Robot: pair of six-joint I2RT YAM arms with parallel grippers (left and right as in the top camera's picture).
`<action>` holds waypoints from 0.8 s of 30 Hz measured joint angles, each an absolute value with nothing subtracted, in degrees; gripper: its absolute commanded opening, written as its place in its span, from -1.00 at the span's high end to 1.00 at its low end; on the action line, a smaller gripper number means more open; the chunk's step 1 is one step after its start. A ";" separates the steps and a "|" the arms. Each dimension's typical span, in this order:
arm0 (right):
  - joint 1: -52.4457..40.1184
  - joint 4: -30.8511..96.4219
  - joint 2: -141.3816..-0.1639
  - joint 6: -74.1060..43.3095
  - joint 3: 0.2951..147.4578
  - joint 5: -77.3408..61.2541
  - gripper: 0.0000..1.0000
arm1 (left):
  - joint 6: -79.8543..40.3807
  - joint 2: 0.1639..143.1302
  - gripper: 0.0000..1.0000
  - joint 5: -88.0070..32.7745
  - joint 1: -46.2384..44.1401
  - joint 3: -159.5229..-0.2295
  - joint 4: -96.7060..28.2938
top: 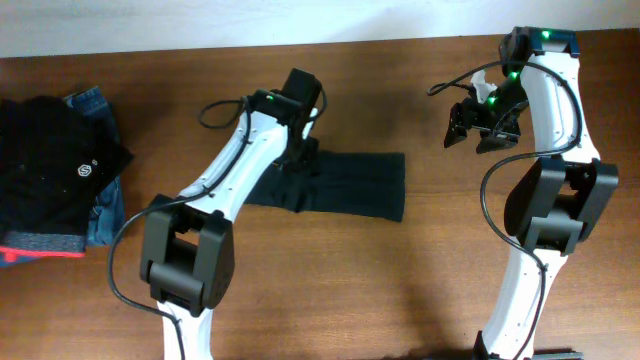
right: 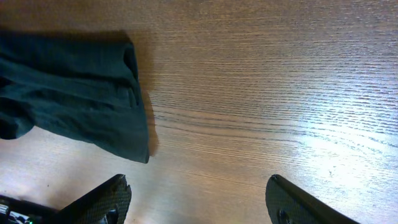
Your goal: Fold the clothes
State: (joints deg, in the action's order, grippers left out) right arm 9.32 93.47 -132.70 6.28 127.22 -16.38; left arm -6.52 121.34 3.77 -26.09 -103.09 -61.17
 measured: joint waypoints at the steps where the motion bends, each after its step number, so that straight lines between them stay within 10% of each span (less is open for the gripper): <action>1: 9.32 93.47 -132.70 6.24 127.22 -16.38 -0.49 | -6.55 121.43 0.53 3.53 -26.24 -103.09 -61.04; 24: 8.67 92.95 -132.70 10.81 126.96 -21.43 -0.67 | -6.72 121.43 0.66 2.74 -19.22 -105.23 -58.76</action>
State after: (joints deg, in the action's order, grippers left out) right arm 8.67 92.95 -132.70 10.81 126.96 -21.43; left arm -6.72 121.43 2.74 -19.22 -105.23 -58.76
